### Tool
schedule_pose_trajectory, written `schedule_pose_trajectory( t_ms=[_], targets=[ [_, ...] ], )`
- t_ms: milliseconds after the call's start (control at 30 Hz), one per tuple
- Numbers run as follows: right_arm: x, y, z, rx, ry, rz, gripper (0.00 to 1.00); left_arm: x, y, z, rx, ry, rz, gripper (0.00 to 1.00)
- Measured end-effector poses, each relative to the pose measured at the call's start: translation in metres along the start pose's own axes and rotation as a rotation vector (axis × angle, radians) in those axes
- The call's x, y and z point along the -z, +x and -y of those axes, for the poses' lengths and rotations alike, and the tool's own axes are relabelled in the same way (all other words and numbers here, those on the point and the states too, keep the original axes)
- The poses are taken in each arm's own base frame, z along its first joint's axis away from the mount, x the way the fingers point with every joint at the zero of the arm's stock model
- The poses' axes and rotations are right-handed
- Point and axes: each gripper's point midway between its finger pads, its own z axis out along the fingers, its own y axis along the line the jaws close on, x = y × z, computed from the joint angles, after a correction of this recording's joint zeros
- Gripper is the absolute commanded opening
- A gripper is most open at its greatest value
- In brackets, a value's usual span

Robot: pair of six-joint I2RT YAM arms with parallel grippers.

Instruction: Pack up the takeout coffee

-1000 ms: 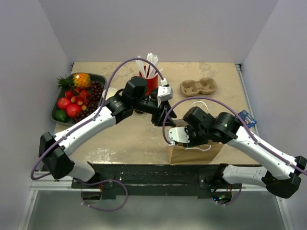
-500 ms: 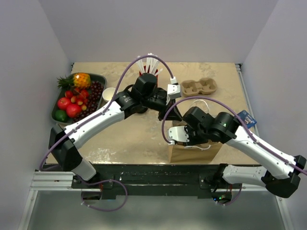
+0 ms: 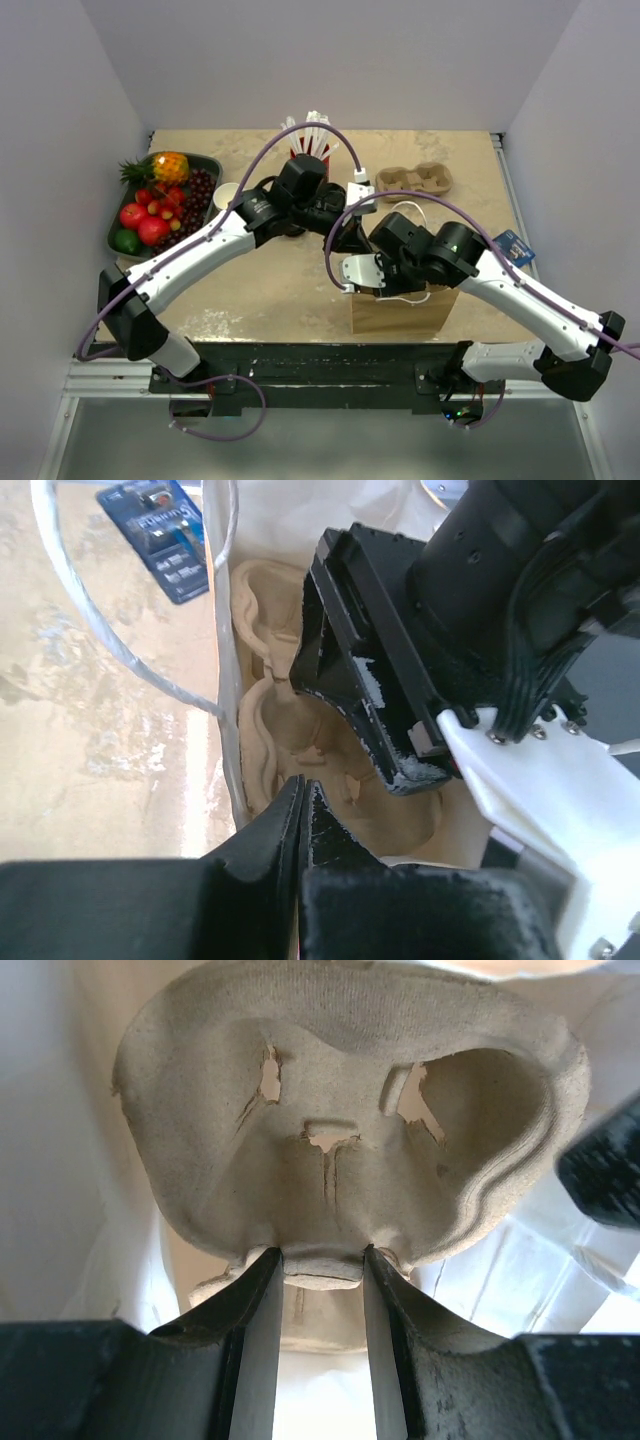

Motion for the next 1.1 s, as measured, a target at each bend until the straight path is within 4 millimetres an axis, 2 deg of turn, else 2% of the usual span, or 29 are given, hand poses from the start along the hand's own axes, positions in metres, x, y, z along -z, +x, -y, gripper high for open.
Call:
schedule_pose_trajectory(
  t_ms=[33, 67, 100, 167, 267, 467, 700, 833, 933, 967, 1033, 1067, 1100],
  targets=[
    [0.001, -0.001, 0.002, 0.001, 0.004, 0.001, 0.00, 0.002, -0.003, 0.000, -0.011, -0.012, 0.005, 0.19],
    [0.001, -0.002, 0.003, 0.003, 0.006, 0.002, 0.00, 0.005, -0.006, 0.000, -0.024, -0.025, 0.012, 0.39],
    [0.002, -0.004, 0.004, 0.005, 0.010, 0.003, 0.00, 0.008, -0.010, -0.001, -0.043, -0.039, 0.019, 0.45],
    [0.004, -0.005, 0.007, 0.010, 0.021, 0.001, 0.00, 0.013, -0.019, -0.002, -0.078, -0.065, 0.037, 0.51],
    [0.004, -0.007, 0.007, 0.026, 0.027, -0.001, 0.00, 0.018, -0.030, -0.004, -0.111, -0.088, 0.056, 0.54],
    [0.005, -0.005, 0.005, 0.078, 0.046, -0.014, 0.00, 0.017, -0.036, -0.013, -0.144, -0.116, 0.049, 0.58],
    [0.006, 0.002, 0.000, 0.100, 0.058, -0.017, 0.00, 0.008, -0.022, -0.028, -0.121, -0.125, -0.024, 0.53],
    [0.003, 0.001, -0.001, 0.116, 0.055, -0.019, 0.00, -0.002, -0.006, -0.035, -0.078, -0.110, -0.068, 0.50],
    [0.001, 0.002, -0.002, 0.126, 0.053, -0.026, 0.00, -0.007, 0.003, -0.037, -0.055, -0.101, -0.090, 0.41],
    [0.000, 0.002, -0.002, 0.128, 0.053, -0.027, 0.00, -0.008, 0.005, -0.037, -0.049, -0.098, -0.096, 0.33],
    [0.000, 0.002, -0.002, 0.130, 0.052, -0.027, 0.00, -0.010, 0.005, -0.037, -0.041, -0.089, -0.101, 0.26],
    [0.000, 0.002, -0.002, 0.129, 0.054, -0.027, 0.00, -0.010, 0.004, -0.037, -0.041, -0.085, -0.100, 0.16],
    [-0.001, 0.002, -0.002, 0.130, 0.054, -0.030, 0.00, -0.010, 0.003, -0.036, -0.041, -0.080, -0.098, 0.11]
  ],
)
